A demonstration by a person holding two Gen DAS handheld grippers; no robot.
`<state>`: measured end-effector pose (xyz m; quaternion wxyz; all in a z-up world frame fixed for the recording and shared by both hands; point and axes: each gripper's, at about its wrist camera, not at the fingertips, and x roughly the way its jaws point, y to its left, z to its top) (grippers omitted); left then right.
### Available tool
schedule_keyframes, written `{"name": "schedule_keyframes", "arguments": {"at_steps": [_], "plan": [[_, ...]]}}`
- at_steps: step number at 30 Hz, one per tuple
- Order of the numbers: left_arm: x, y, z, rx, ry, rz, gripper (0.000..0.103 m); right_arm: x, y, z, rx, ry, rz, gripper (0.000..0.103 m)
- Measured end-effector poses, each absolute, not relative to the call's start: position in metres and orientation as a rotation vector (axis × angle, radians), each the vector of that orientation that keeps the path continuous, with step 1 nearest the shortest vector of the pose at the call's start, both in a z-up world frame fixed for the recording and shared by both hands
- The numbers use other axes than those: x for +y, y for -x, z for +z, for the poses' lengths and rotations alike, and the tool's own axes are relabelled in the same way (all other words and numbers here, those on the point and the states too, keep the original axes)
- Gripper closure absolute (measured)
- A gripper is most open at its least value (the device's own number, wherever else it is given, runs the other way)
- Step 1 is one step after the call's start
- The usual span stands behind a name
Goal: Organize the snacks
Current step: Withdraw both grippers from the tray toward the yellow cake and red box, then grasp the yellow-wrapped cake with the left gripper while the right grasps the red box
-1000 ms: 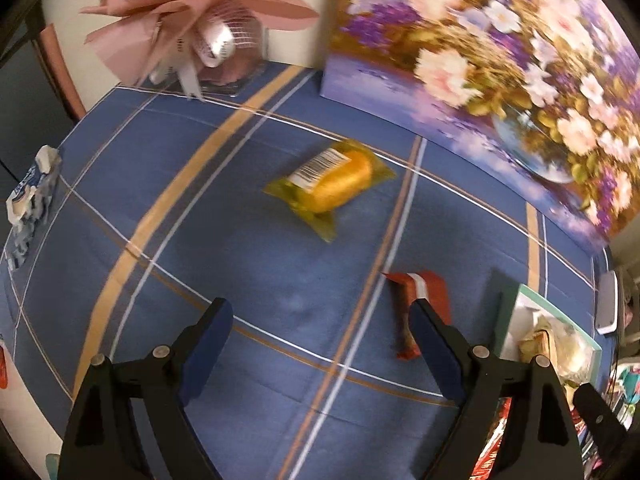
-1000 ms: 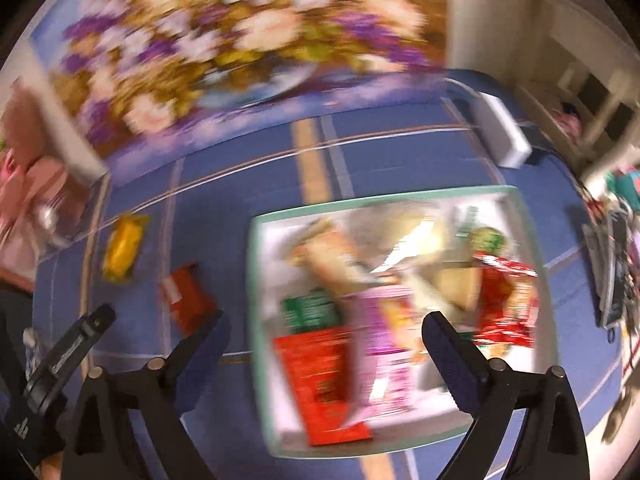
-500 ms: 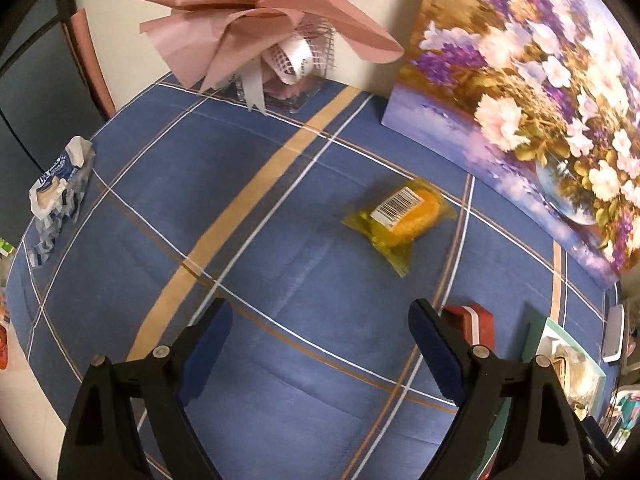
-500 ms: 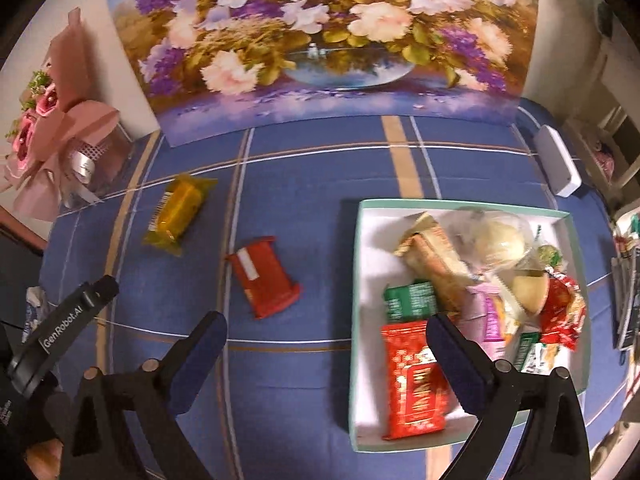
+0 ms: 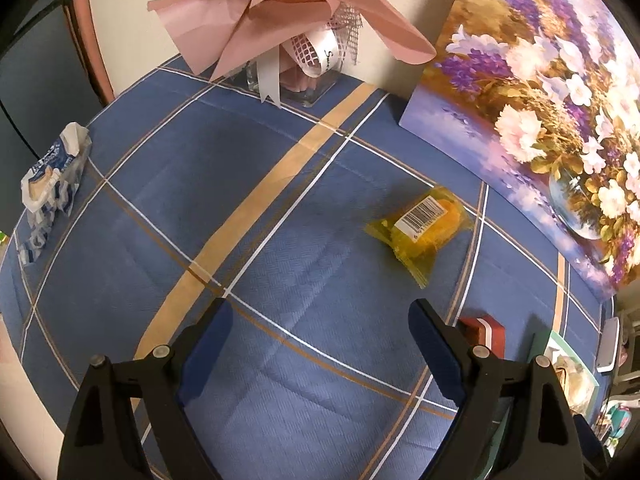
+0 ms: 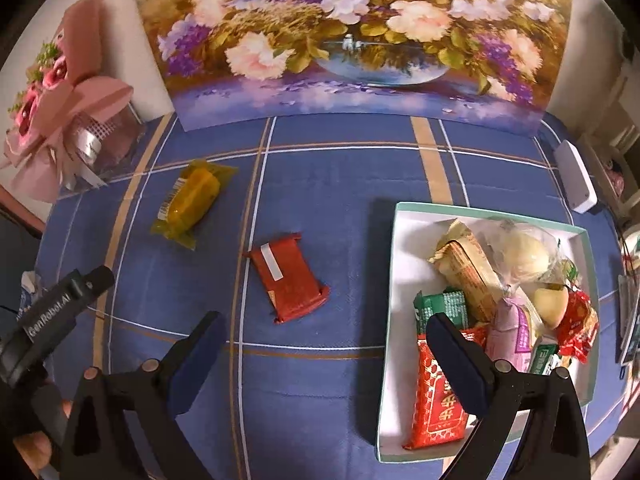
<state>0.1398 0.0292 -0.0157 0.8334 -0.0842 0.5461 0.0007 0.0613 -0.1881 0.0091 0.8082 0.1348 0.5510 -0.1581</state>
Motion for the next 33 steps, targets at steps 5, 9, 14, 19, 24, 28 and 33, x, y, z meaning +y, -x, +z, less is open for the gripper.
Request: {"name": "schedule_keyframes", "arguments": {"at_steps": [5,9,14,19,24,28,33], "plan": [[0.027,-0.148,-0.021,1.166,0.147,-0.016,0.013,-0.192,-0.071,-0.002,1.188,-0.296,-0.315,0.002],[0.019,-0.160,-0.029,1.188,0.145,-0.060,0.013,-0.195,-0.081,-0.016,1.200,-0.329,-0.280,0.002],[0.003,-0.170,-0.036,1.190,0.114,-0.118,0.013,-0.191,-0.095,-0.032,1.205,-0.324,-0.250,0.002],[-0.005,-0.180,-0.042,1.184,0.104,-0.175,0.013,-0.188,-0.107,-0.044,1.216,-0.315,-0.237,0.002],[-0.016,-0.189,-0.049,1.161,0.029,-0.225,0.013,-0.189,-0.120,-0.060,1.232,-0.305,-0.239,0.002],[-0.024,-0.201,-0.056,1.150,-0.027,-0.268,0.013,-0.189,-0.129,-0.072,1.246,-0.293,-0.239,0.002],[-0.033,-0.217,-0.063,1.149,-0.059,-0.312,0.013,-0.191,-0.137,-0.082,1.260,-0.277,-0.247,0.002]]}}
